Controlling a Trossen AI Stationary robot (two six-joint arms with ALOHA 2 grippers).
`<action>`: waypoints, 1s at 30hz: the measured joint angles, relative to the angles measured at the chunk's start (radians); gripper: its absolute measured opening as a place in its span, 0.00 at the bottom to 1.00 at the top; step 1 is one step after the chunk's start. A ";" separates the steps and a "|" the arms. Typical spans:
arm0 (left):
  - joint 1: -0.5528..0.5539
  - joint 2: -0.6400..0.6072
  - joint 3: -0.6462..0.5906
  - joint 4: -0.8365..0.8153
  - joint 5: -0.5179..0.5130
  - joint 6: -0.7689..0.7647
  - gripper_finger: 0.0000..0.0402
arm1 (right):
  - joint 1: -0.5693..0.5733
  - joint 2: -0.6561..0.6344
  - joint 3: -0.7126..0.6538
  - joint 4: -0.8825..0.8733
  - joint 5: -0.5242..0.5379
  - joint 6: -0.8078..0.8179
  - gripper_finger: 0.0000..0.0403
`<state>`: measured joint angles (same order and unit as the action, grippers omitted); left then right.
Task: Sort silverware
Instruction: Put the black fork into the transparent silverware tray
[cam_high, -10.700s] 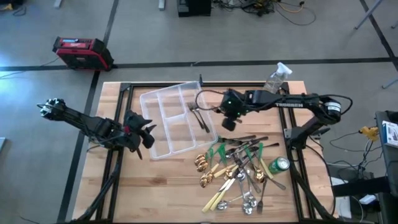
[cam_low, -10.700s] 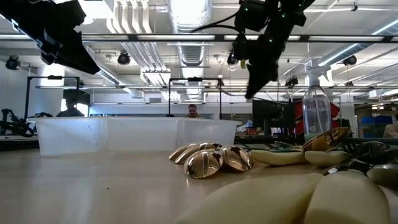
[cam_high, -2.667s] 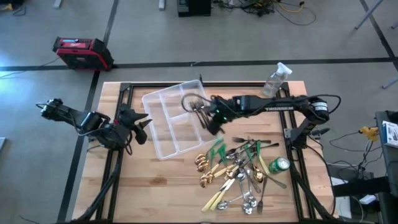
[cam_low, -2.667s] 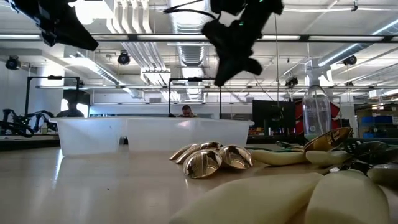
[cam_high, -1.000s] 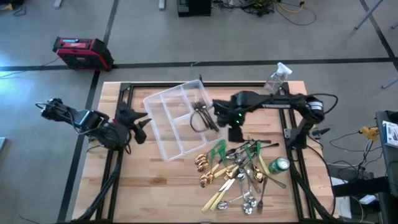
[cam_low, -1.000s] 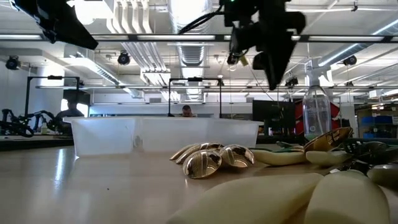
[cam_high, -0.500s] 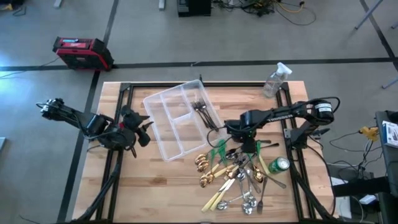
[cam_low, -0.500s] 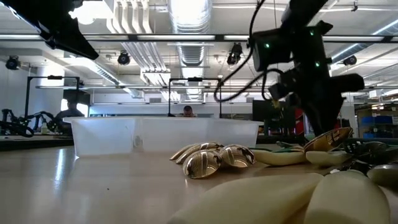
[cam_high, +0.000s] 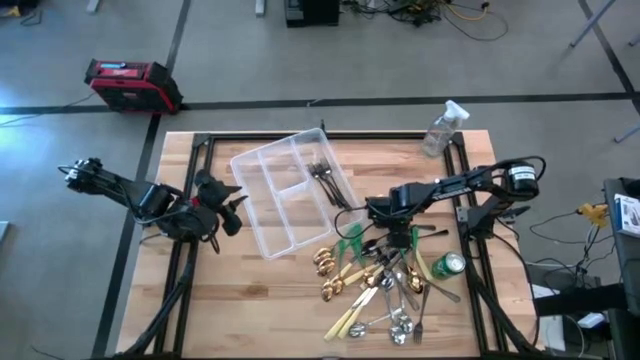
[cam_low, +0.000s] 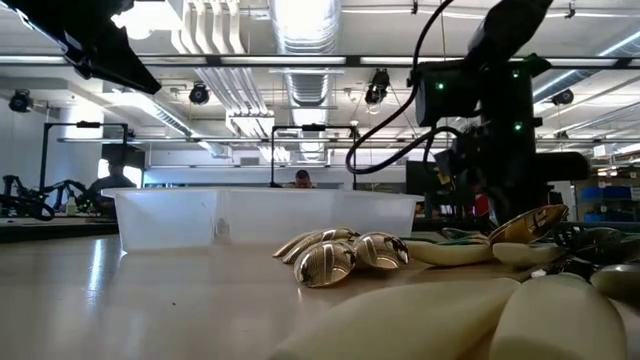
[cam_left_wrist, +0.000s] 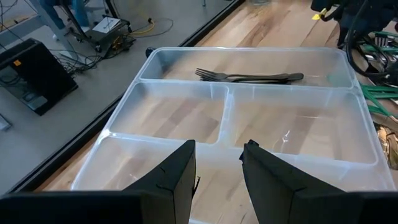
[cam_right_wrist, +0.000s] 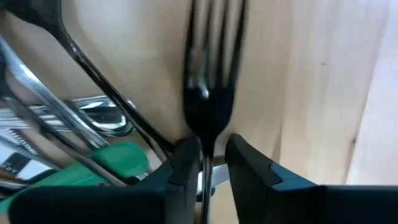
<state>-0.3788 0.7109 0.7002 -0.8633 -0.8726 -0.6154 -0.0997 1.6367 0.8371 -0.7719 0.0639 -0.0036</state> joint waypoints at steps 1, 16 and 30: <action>0.000 -0.001 0.000 0.002 0.000 0.000 0.29 | -0.005 0.002 0.000 0.000 -0.001 -0.007 0.10; 0.000 -0.014 0.005 0.010 0.000 0.003 0.29 | -0.040 -0.040 0.188 -0.207 0.021 0.165 0.00; 0.000 -0.045 0.005 0.009 0.000 0.022 0.29 | -0.039 -0.047 0.538 -0.300 0.017 0.243 0.00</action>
<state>-0.3790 0.6664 0.7055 -0.8539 -0.8726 -0.5930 -0.1383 1.5902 1.3756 -1.0716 0.0807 0.2394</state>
